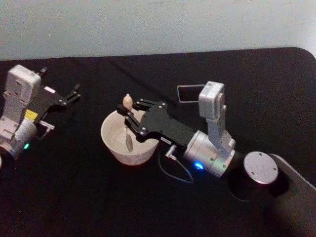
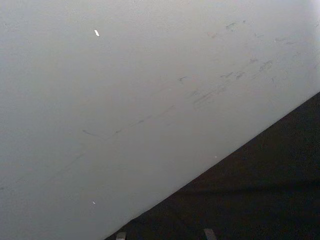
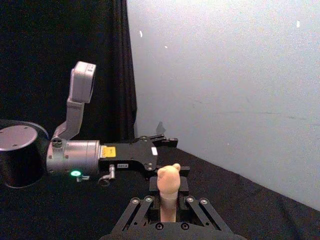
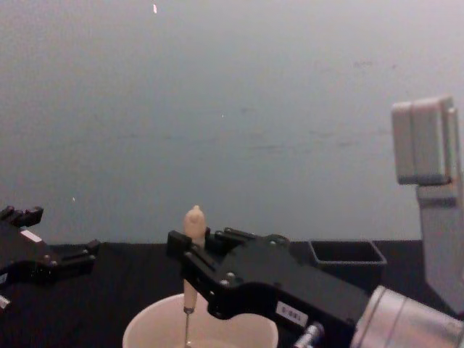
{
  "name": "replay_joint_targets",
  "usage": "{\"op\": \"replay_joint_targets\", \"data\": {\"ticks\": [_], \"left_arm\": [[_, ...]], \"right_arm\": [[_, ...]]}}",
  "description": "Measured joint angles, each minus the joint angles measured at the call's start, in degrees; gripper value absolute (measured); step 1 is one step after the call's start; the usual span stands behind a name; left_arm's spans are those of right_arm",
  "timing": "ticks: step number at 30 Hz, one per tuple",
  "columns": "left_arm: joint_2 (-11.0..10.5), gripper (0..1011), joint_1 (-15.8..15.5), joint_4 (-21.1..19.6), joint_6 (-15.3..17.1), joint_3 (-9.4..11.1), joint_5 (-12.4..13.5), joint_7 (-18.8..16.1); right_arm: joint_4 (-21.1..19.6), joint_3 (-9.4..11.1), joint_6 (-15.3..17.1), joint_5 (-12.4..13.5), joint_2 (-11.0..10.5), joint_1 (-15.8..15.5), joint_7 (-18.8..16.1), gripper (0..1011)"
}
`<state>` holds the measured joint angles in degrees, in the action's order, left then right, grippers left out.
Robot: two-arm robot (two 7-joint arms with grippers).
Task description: Pick up the stirring spoon with one hand, stir inside the cup, then place it back in its original position.
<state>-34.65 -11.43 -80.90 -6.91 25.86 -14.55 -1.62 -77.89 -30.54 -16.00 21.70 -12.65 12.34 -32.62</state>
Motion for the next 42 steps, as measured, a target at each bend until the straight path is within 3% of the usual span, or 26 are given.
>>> {"op": "replay_joint_targets", "data": {"ticks": [11,17,29,42], "left_arm": [[0.0,1001,0.0,0.0,0.0,0.0,0.0,0.0],[0.0,1001,0.0,0.0,0.0,0.0,0.0,0.0],[0.0,1001,0.0,0.0,0.0,0.0,0.0,0.0],[0.0,1001,0.0,0.0,0.0,0.0,0.0,0.0]], "right_arm": [[4.6,0.2,-1.3,-1.6,3.4,3.0,2.2,214],[5.9,1.1,-1.6,-2.2,4.0,3.8,2.9,214],[5.4,2.6,-1.3,-2.4,3.1,3.3,3.1,214],[1.8,3.4,-0.1,-0.9,0.4,0.7,1.8,214]]}}
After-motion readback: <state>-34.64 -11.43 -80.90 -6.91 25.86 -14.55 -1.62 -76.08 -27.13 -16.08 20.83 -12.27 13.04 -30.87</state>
